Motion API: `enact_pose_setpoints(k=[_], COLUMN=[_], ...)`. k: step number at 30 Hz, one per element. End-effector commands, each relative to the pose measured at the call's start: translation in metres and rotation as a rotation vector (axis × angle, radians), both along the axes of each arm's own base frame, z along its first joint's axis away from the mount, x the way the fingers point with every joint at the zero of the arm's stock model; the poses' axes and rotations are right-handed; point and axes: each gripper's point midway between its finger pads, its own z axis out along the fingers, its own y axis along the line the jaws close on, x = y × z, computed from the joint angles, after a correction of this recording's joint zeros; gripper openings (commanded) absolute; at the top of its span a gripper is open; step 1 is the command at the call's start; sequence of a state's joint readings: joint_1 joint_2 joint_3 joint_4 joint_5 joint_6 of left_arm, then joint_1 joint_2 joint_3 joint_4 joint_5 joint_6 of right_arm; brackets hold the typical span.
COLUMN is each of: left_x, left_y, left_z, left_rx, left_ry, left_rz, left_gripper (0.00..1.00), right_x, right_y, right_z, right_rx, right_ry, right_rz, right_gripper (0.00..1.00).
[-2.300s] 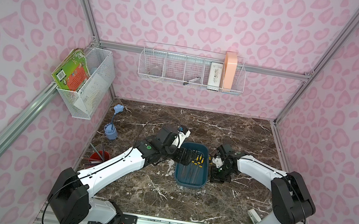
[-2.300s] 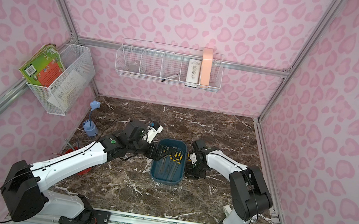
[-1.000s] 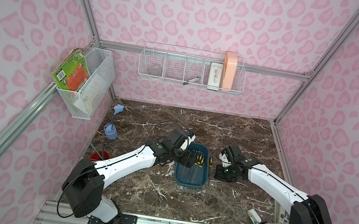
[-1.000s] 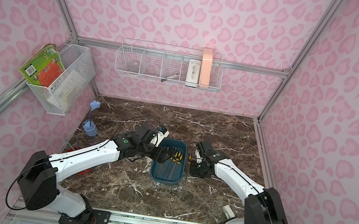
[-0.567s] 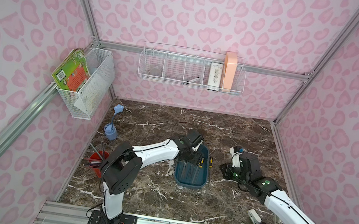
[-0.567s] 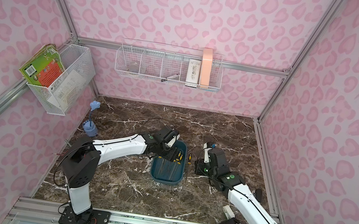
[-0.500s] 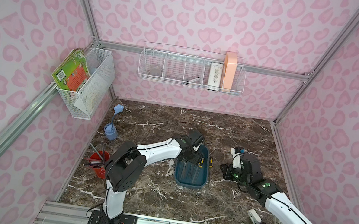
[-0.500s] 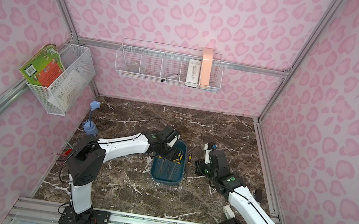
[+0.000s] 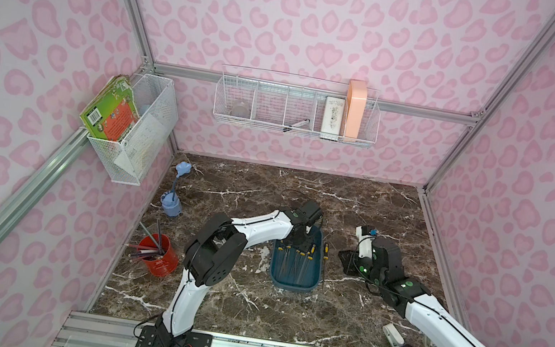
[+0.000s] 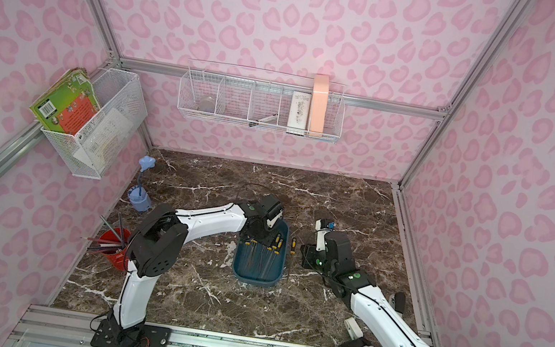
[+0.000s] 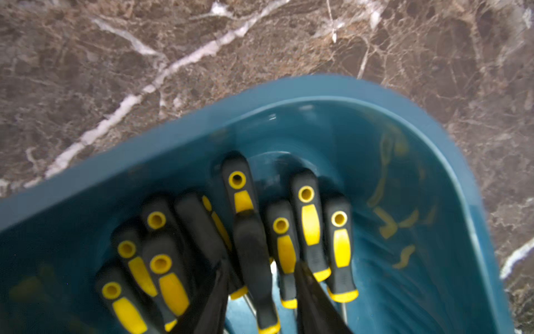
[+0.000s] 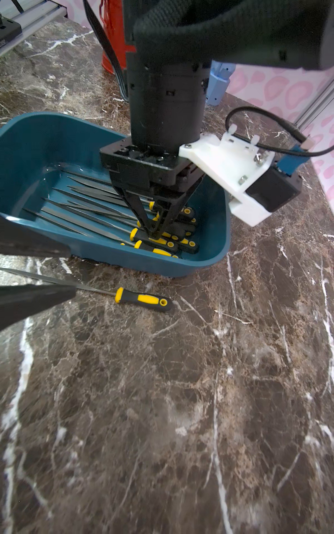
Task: Take the file tool out of the storage box
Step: Place the file tool at the center of the board, then pick up the file tool from the storage box.
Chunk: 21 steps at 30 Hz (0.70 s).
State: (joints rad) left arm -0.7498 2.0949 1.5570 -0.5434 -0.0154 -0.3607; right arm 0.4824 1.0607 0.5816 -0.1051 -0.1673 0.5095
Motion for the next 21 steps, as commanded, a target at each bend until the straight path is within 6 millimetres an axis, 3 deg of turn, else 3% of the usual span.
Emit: enact_pose_setpoints(k=[1,15,17,21], left_x=[-0.002,-0.002,-0.001,-0.002], left_y=[0.000,0.002,0.003,0.004], left_z=[-0.003,-0.011,-0.013,-0.013], left_rx=[0.012,0.043,0.054,0.058], left_ry=[0.019,0.036,0.037,0.044], left_rz=[-0.016,-0.011,-0.007,-0.002], left_gripper=[0.38,0.32,0.24,0.21], right_x=[0.004,0.002,0.002,0.002], right_y=[0.002,0.000,0.000,-0.001], right_z=[0.004,-0.002,-0.001,-0.002], right_rx=[0.009,0.018,0.021,0.019], right_ry=[-0.023,-0.013,-0.018,-0.019], right_rz=[0.017,0.018,0.017,0.014], right_gripper=[0.19,0.20,0.20,0.20])
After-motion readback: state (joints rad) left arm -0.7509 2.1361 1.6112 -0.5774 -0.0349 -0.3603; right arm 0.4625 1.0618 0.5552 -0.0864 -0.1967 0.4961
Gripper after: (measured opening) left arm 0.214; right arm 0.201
